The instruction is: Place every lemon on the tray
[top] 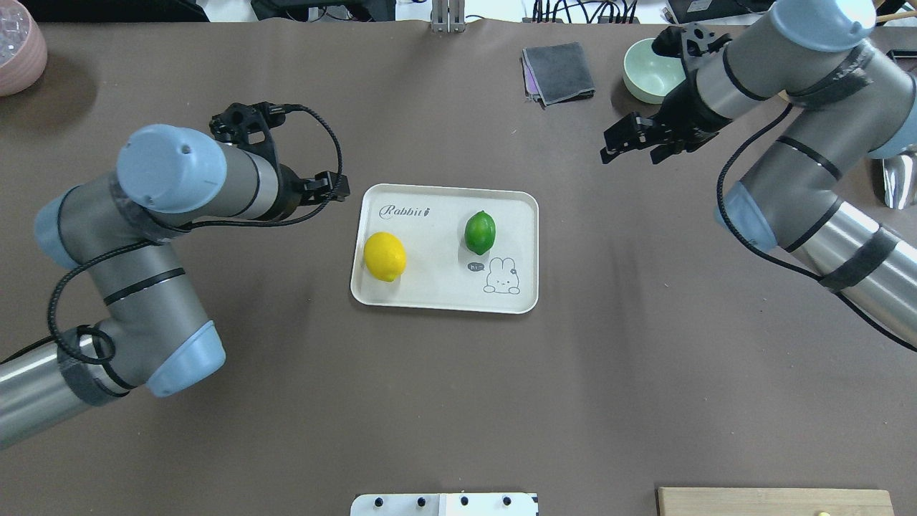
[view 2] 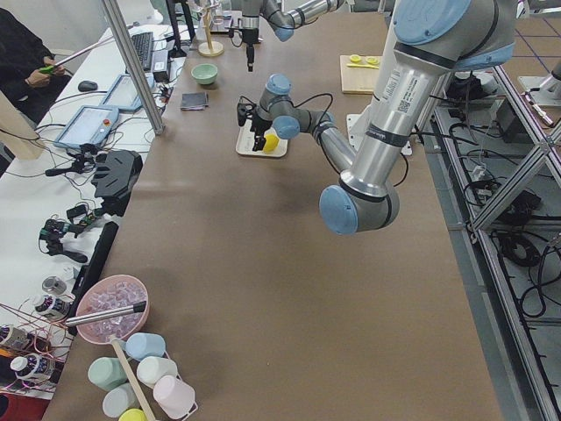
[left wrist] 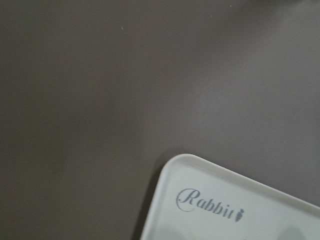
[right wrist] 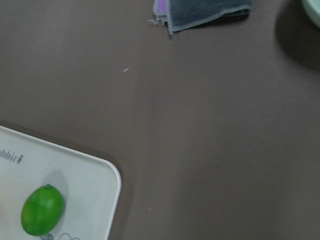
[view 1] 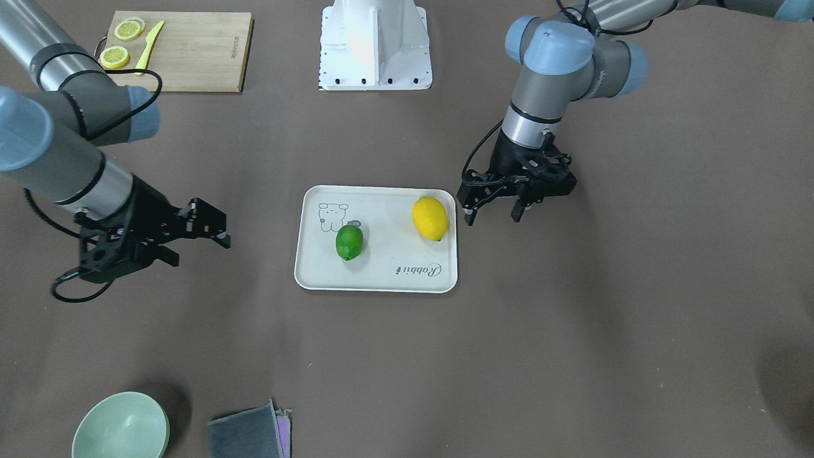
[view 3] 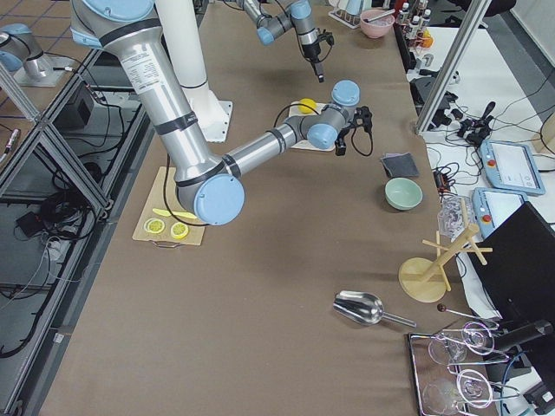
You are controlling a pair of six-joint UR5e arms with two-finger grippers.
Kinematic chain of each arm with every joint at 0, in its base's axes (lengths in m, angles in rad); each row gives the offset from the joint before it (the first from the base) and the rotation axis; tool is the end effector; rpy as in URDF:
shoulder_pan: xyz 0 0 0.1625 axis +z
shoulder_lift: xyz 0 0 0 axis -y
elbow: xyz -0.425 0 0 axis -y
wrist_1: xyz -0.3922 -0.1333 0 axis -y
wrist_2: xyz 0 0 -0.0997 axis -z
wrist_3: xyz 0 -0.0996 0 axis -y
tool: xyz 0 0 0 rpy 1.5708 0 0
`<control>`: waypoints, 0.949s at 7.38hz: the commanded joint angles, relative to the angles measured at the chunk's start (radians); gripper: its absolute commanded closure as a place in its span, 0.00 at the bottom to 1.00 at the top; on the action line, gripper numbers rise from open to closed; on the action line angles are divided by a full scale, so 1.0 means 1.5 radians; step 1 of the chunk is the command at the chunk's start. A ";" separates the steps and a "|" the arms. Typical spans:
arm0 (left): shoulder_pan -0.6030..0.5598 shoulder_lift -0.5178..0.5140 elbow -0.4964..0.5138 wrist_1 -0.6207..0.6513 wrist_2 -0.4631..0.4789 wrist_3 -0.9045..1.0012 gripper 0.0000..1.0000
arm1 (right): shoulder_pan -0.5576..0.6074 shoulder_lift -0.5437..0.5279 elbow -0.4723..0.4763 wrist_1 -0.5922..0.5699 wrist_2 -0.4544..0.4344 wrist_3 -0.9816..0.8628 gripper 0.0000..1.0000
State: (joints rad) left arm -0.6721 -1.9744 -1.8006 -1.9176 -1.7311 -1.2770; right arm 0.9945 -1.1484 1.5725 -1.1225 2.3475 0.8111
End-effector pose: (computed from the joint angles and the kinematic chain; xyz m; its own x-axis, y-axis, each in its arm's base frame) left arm 0.4122 -0.4780 0.2931 0.5650 -0.0842 -0.8208 0.3628 0.9188 0.1555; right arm -0.3011 -0.5798 0.3581 0.4644 -0.1868 0.8657 0.0198 0.9795 0.2007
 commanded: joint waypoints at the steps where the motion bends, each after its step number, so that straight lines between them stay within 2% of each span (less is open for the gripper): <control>1: -0.066 0.108 -0.042 -0.009 -0.030 0.135 0.03 | 0.057 -0.067 0.001 0.006 0.050 -0.063 0.00; 2: -0.089 0.147 -0.037 -0.061 -0.060 0.145 0.03 | 0.077 -0.100 0.004 0.032 0.041 -0.090 0.00; 4: -0.115 0.296 -0.025 -0.195 -0.066 0.201 0.03 | 0.151 -0.179 -0.018 0.039 0.033 -0.243 0.00; 5: -0.167 0.356 -0.025 -0.191 -0.136 0.293 0.03 | 0.186 -0.215 -0.032 0.039 0.018 -0.332 0.00; 6: -0.260 0.405 -0.008 -0.189 -0.238 0.392 0.03 | 0.229 -0.253 -0.030 0.020 0.016 -0.398 0.00; 7: -0.365 0.435 0.012 -0.186 -0.277 0.542 0.03 | 0.267 -0.275 -0.029 -0.017 -0.007 -0.488 0.00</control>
State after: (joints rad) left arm -1.0429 -1.3979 -1.8137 -2.1960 -2.0386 -0.7035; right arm 1.3196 -1.5056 1.5309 -1.0953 2.3681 0.2415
